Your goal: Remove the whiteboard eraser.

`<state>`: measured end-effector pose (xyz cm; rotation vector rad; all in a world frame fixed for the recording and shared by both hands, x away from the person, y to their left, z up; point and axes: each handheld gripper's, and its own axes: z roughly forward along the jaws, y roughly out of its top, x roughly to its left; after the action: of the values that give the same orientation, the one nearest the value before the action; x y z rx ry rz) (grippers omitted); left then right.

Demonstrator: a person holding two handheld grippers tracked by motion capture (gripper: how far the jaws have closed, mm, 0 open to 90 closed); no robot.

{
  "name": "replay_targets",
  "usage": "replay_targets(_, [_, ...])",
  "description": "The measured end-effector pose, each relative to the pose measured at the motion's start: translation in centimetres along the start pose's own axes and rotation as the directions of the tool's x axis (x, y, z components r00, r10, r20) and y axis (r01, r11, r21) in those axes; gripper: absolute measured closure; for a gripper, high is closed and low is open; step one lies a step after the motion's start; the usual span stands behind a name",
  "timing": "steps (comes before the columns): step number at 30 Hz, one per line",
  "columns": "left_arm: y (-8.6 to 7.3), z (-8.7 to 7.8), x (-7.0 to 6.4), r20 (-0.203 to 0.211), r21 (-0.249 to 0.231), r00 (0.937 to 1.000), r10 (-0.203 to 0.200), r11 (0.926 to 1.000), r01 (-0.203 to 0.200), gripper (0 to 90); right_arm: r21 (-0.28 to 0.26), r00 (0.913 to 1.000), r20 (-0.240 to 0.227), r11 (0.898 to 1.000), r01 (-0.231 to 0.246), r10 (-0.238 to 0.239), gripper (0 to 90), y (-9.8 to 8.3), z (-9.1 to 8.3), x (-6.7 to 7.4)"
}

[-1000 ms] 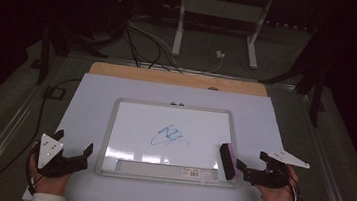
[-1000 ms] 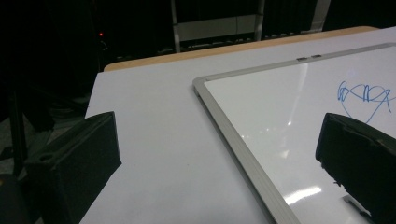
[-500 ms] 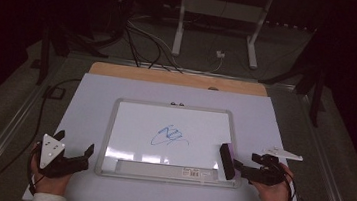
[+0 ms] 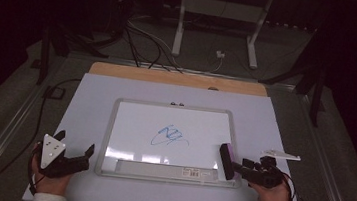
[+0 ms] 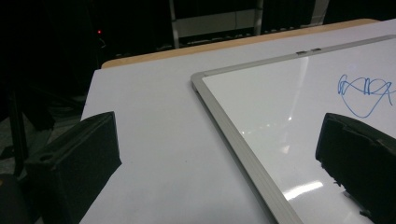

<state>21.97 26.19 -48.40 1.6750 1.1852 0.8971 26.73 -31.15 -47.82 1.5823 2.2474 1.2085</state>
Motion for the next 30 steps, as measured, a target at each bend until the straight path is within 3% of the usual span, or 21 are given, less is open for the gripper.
replay_targets(4, [0.0, 0.0, 0.0, 0.000, 0.000, 1.0000, 0.002, 1.0000, -0.002, 0.6, 0.016, 0.9992, -0.040, 1.000, -0.008, 0.009, 44.6, 0.0, 0.4, 0.2])
replay_targets(21, [0.0, 0.0, 0.0, -0.003, -0.001, 1.0000, 0.003, 1.0000, -0.003, 0.6, 0.065, 0.9944, -0.098, 0.997, -0.033, 0.039, 37.5, 0.0, 1.6, 0.6])
replay_targets(27, [0.0, 0.0, 0.0, -0.002, 0.000, 1.0000, 0.002, 1.0000, -0.002, 0.6, 0.082, 0.9947, -0.098, 0.996, -0.022, 0.030, 36.4, 0.0, 2.1, 0.9])
replay_targets(30, [0.0, 0.0, 0.0, -0.002, -0.001, 1.0000, 0.004, 1.0000, -0.004, 0.6, 0.108, 0.9975, -0.068, 0.994, -0.007, 0.015, 38.1, -0.2, 2.6, 1.0])
